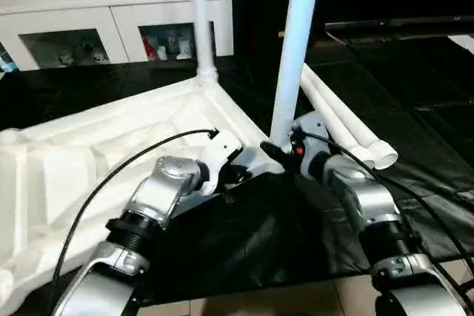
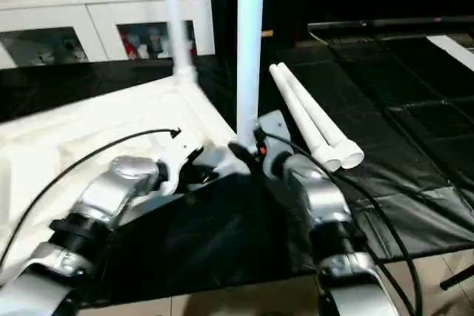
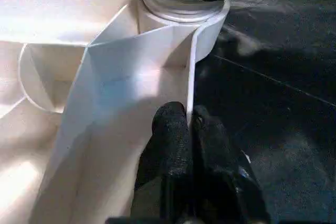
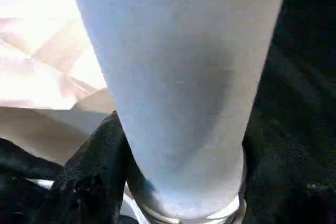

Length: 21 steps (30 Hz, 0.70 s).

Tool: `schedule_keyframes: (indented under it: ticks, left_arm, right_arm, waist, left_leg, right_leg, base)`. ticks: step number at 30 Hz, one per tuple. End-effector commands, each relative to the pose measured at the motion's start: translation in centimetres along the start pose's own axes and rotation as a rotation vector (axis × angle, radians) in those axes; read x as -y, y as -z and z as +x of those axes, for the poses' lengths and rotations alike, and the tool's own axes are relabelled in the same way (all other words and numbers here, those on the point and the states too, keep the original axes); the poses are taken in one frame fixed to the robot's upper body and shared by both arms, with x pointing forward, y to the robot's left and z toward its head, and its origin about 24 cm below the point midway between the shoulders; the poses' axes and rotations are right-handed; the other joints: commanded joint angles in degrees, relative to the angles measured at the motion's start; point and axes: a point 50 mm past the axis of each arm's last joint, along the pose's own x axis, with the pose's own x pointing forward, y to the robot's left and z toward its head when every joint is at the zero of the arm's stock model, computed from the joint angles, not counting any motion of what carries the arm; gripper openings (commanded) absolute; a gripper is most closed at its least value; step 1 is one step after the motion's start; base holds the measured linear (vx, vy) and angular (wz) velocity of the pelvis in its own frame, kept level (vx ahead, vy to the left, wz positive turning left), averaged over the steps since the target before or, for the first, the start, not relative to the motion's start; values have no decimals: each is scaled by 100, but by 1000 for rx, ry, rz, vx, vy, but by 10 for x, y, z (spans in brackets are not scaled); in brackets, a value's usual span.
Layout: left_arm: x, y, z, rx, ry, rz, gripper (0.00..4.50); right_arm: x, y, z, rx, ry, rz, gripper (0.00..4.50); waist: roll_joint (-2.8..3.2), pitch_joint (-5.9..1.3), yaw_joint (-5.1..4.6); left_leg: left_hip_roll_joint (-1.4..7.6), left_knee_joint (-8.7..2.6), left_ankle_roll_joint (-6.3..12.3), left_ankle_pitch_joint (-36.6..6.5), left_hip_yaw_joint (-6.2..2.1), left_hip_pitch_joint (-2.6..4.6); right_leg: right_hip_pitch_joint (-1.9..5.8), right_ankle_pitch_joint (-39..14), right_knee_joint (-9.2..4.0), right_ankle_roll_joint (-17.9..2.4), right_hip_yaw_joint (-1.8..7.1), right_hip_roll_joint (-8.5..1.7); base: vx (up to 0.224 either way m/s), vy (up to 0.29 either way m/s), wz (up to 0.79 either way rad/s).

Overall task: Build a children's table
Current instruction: Rotate leg to tighten

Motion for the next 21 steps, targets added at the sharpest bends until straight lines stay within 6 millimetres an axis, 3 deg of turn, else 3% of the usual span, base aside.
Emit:
schedule_keyframes:
  ticks: [1, 4, 11, 12, 16, 17, 20, 21]
  left_arm:
    - [0, -44, 0, 161, -64, 60, 0]
    - [-1, -41, -2, 140, -70, 80, 0]
    - [-4, -35, -8, 122, -49, 108, 0]
    - [-5, -33, -10, 122, -33, 129, 0]
    - [-7, -28, -14, 104, -1, 153, 0]
    - [-8, -25, -16, 95, 15, 174, 0]
    - [-10, -14, -27, 58, 149, 249, 0]
    - [-10, -12, -29, 54, 178, 266, 0]
  right_arm:
    - [-49, 22, 18, -86, -209, 49, 268]
    - [-50, 20, 19, -68, -215, 78, 338]
    - [-45, 19, 13, -32, -232, 65, 396]
    - [-42, 19, 10, -24, -243, 55, 408]
    - [-36, 18, 3, -10, -270, 24, 431]
    - [-32, 18, -1, -5, -280, 8, 441]
    - [-12, 17, -24, 5, -344, -83, 441]
    - [-6, 17, -29, -7, -357, -103, 441]
  waist:
    - [-92, -394, 22]
    - [-87, -402, 29]
    - [-56, -392, 0]
    - [-25, -395, 0]
    - [-32, -423, 16]
    - [-19, -437, 22]
    - [-31, -453, 79]
    - [-5, -459, 73]
  left_leg:
    - [57, -387, 347, -1132, -42, -23]
    - [66, -392, 384, -1025, -39, -33]
    - [79, -409, 340, -1193, -46, -21]
    - [79, -409, 339, -1198, -51, -20]
    - [96, -402, 407, -1059, -46, -30]
    - [99, -403, 423, -943, -63, -63]
    - [108, -373, 541, -797, -47, -46]
    - [109, -363, 566, -749, -39, -56]
  right_leg:
    - [300, -2514, -570, -579, 243, -314]
    - [313, -2293, -544, -664, 259, -320]
    - [308, -2317, -549, -716, 262, -327]
    - [311, -2273, -541, -740, 267, -329]
    - [326, -1799, -488, -870, 296, -325]
    - [353, -1575, -447, -950, 289, -322]
    - [348, -1260, -429, -1053, 303, -324]
    - [342, -1140, -393, -1098, 315, -321]
  base:
    - [0, 0, 0]
    - [0, 0, 0]
    - [0, 0, 0]
    - [0, 0, 0]
    - [0, 0, 0]
    - [0, 0, 0]
    - [0, 0, 0]
    - [0, 0, 0]
